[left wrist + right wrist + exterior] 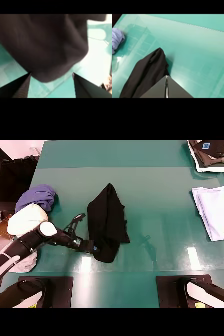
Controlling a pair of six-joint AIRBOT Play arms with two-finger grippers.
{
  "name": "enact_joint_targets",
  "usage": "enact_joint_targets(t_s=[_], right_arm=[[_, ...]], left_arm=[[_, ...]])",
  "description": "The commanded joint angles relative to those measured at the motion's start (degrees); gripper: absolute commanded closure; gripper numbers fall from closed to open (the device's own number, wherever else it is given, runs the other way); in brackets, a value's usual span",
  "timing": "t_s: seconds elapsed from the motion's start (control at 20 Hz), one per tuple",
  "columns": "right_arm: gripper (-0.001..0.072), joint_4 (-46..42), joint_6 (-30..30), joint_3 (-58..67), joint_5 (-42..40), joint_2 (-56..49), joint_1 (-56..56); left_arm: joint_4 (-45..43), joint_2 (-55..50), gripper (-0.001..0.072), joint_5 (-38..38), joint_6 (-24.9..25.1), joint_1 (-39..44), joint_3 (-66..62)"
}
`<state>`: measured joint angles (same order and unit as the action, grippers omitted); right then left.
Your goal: Fold the shirts.
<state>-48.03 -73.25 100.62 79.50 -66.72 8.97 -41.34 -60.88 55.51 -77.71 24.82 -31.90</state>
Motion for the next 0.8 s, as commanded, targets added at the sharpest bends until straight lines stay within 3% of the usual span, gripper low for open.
enact_joint_targets(t_s=[0.0, 0.15, 0.2, 0.25, 0.3, 0.35, 0.4, 0.45, 0.6, 0.75], right_arm=[[0.0693, -0.07, -0.04, 0.02, 0.20, -0.02, -0.04], [0.0693, -0.07, -0.04, 0.02, 0.39, -0.02, -0.04], [0.0693, -0.07, -0.04, 0.02, 0.70, -0.02, -0.04], [0.0693, -0.07, -0.04, 0.02, 1.09, -0.02, -0.04], [0.0693, -0.07, -0.04, 0.02, 1.60, -0.02, -0.04], [0.0693, -0.09, -0.04, 0.02, 2.10, -0.02, -0.04], [0.0693, -0.07, -0.04, 0.02, 2.62, -0.02, -0.04], [0.0693, -0.04, -0.04, 0.02, 3.10, -0.02, -0.04], [0.0693, 2.08, -0.48, -3.06, 4.17, 0.24, -0.09], [0.0692, 2.40, -1.36, -14.10, 4.96, 0.87, -3.87]], left_arm=[[1.07, 0.42, 0.0095, -6.51, -1.86, 3.65, 3.74], [1.07, 0.42, 0.0098, -8.31, -1.86, 3.65, 3.76], [1.05, 0.42, 0.0232, -8.46, -1.81, 3.65, 3.74], [1.07, 0.42, 0.0423, -8.44, -1.77, 3.65, 3.76], [1.05, 0.42, 0.0546, -8.46, -1.60, 3.65, 3.74], [1.03, 0.42, 0.0594, -8.66, -1.33, 3.65, 3.74], [1.05, 0.42, 0.0595, -9.22, -1.40, 3.65, 3.74], [1.05, 0.42, 0.0682, -10.05, -1.31, 3.63, 3.63], [-2.27, 0.94, 0.0686, -7.41, -1.42, 0.76, 0.44], [-14.45, 3.67, 0.0686, 1.51, -3.43, -5.90, -7.58]])
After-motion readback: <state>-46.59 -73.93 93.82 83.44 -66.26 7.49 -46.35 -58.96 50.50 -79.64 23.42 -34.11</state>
